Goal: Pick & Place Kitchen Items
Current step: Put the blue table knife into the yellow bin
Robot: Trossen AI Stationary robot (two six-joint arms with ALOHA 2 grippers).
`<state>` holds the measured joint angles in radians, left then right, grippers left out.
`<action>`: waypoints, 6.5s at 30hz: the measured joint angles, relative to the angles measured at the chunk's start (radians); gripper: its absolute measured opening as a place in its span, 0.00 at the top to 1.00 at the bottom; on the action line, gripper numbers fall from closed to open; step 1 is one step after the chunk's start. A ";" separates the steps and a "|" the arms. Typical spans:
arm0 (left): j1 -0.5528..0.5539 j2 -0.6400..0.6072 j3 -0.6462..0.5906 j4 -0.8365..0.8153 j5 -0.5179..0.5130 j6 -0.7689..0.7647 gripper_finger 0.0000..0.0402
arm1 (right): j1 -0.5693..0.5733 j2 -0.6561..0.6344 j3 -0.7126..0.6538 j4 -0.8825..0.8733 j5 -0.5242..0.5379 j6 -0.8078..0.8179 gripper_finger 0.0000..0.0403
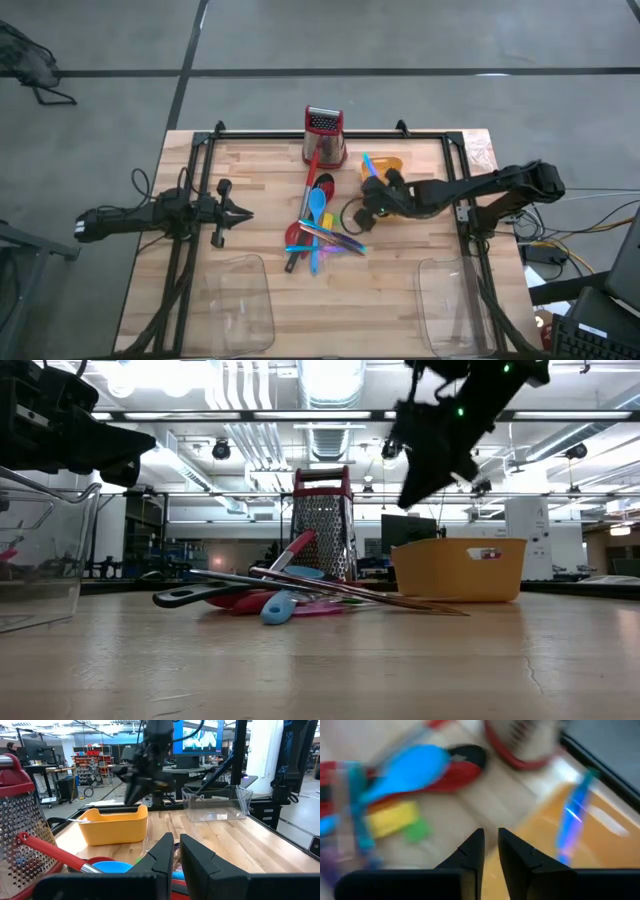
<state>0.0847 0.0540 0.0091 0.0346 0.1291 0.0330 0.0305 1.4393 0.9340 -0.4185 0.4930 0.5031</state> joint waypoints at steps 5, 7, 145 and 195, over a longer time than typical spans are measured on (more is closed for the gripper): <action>0.000 0.000 0.000 0.000 0.000 0.000 0.90 | 0.073 0.018 -0.004 0.140 -0.076 -0.086 0.77; 0.000 0.000 0.000 0.000 0.000 0.000 0.90 | 0.097 0.034 -0.003 0.164 -0.081 -0.112 0.74; 0.000 0.003 0.000 0.000 0.000 0.000 0.90 | 0.107 0.115 0.202 -0.134 0.104 -0.033 0.86; 0.000 0.003 0.000 0.000 0.000 0.000 0.90 | -0.150 0.024 -0.158 0.063 0.262 0.122 0.83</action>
<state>0.0847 0.0570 0.0091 0.0341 0.1291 0.0330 -0.1192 1.4635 0.7762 -0.3557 0.7551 0.6250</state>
